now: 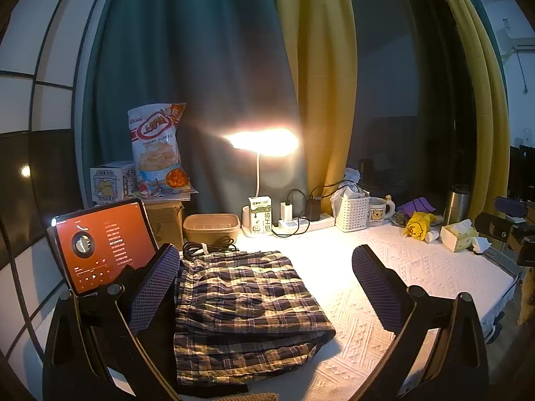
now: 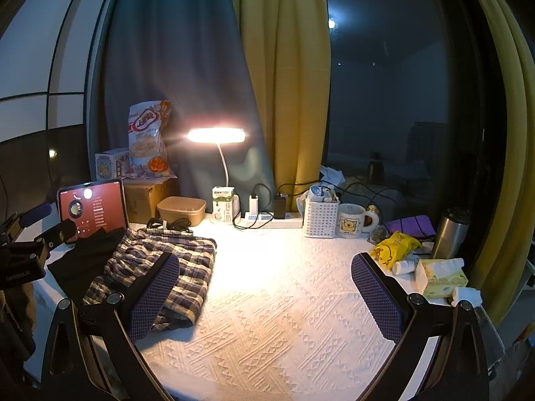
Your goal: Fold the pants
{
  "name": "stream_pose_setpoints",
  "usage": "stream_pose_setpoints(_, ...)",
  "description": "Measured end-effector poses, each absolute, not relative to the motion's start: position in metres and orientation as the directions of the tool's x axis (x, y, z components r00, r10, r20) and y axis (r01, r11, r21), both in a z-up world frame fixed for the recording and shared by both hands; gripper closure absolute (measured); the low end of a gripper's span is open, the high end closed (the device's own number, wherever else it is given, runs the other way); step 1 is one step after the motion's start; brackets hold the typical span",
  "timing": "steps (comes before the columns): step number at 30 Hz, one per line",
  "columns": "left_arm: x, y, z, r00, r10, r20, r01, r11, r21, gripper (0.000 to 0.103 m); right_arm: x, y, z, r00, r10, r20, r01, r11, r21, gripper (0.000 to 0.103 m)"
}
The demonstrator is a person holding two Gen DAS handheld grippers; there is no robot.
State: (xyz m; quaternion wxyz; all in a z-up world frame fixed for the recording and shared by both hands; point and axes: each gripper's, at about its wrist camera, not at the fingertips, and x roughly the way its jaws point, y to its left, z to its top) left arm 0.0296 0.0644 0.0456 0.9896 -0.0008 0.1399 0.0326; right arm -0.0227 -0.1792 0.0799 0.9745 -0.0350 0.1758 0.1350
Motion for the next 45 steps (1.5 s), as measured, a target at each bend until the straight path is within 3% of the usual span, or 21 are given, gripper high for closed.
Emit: stream_pose_setpoints(45,0.0289,0.0611,0.0451,0.960,0.050,-0.277,-0.047,0.999,0.019,0.001,-0.0264,-0.1815,0.0773,0.904,0.246,-0.349,-0.270,0.963,-0.020,0.000)
